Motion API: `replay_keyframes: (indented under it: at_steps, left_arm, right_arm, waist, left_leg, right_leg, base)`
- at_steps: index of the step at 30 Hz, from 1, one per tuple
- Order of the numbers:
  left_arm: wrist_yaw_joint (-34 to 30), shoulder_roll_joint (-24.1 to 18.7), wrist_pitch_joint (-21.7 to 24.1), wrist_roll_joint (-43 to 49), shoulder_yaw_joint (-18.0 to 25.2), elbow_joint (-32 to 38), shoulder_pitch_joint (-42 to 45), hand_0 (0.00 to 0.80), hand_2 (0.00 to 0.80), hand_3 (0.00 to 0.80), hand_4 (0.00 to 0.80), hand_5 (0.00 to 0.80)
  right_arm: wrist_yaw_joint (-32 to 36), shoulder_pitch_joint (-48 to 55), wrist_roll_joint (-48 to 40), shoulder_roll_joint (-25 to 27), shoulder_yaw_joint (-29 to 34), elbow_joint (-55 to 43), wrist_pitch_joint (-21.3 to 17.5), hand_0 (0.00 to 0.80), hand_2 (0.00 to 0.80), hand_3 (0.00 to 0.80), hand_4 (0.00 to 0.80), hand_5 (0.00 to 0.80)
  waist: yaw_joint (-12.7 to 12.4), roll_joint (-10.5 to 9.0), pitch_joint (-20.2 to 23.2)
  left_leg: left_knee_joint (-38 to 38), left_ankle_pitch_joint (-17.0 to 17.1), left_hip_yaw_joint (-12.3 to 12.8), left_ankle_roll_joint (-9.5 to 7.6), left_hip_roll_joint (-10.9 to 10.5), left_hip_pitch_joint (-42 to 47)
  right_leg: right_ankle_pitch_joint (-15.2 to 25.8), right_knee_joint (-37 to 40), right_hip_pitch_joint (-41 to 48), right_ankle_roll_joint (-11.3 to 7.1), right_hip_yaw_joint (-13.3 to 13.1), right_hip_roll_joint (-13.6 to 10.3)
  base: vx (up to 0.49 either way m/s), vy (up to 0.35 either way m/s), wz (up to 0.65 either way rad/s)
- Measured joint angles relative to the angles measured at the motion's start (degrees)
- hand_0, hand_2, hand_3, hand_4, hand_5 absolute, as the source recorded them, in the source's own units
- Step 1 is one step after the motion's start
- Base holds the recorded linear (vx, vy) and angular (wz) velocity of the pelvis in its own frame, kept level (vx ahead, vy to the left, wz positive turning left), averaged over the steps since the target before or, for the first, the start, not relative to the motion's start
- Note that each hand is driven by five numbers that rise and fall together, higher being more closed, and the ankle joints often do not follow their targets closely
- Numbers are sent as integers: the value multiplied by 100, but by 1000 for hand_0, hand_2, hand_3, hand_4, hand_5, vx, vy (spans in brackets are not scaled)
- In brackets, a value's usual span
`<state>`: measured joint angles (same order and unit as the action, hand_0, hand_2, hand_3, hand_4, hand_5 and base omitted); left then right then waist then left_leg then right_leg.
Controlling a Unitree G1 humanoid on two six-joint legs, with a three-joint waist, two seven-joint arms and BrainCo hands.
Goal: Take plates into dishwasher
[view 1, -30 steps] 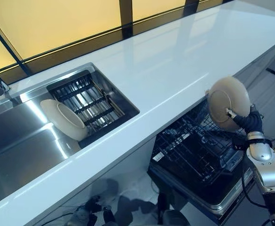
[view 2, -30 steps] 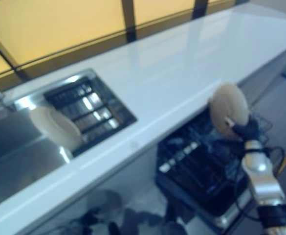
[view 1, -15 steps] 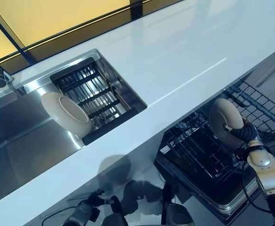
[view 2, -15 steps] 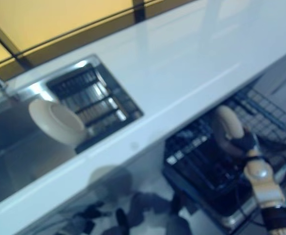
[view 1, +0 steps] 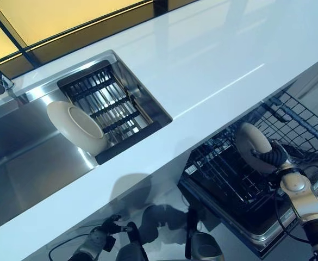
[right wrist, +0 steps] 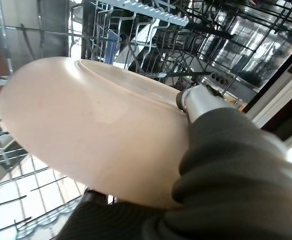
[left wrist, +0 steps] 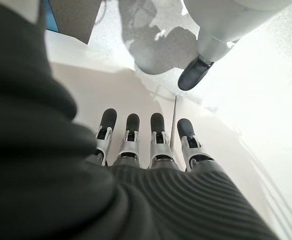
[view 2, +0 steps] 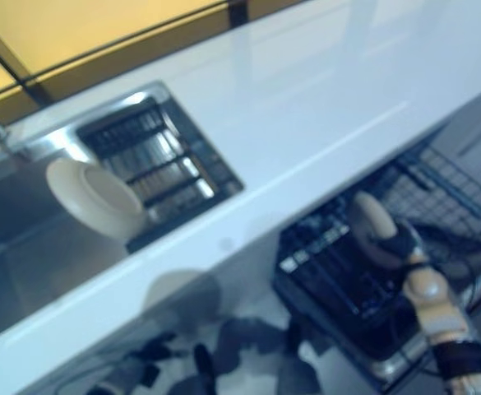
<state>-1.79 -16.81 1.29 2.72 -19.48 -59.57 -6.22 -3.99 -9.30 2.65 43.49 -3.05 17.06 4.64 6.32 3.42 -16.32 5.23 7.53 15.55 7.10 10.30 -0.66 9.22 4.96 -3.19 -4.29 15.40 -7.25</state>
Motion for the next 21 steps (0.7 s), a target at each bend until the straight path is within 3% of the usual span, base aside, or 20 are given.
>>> replay_keyframes:
  at_steps: [13, 17, 21]
  left_arm:
    - [-112, -93, -94, 49, -10, 35, -107, 0, 0, 0, 0, 0]
    - [-162, -100, -95, 50, -26, 162, -161, 0, 0, 0, 0, 0]
    - [-206, -221, -105, 50, -71, 211, -169, 0, 0, 0, 0, 0]
  right_arm:
    - [-5, -696, 292, -216, -496, 272, 359, 800, 800, 800, 800, 800]
    - [85, -752, 332, -306, -946, 813, 594, 800, 800, 800, 800, 800]
    - [49, -979, 461, -332, -955, 1013, 701, 800, 800, 800, 800, 800]
  waist:
    - [-139, -77, -60]
    - [-290, 1, -123]
    - [-310, 42, -147]
  left_leg:
    - [0, 15, -92, 3, -2, -15]
    - [-1, 37, -164, 5, -10, -81]
    - [-25, 84, -240, 16, -39, -192]
  right_leg:
    - [-10, -1, 42, 13, 90, -3]
    - [-17, -4, 31, 15, 141, -7]
    - [-18, -5, -34, 14, 173, -1]
  base:
    - [3, -3, 2]
    - [6, -5, 8]
    - [8, -12, 9]
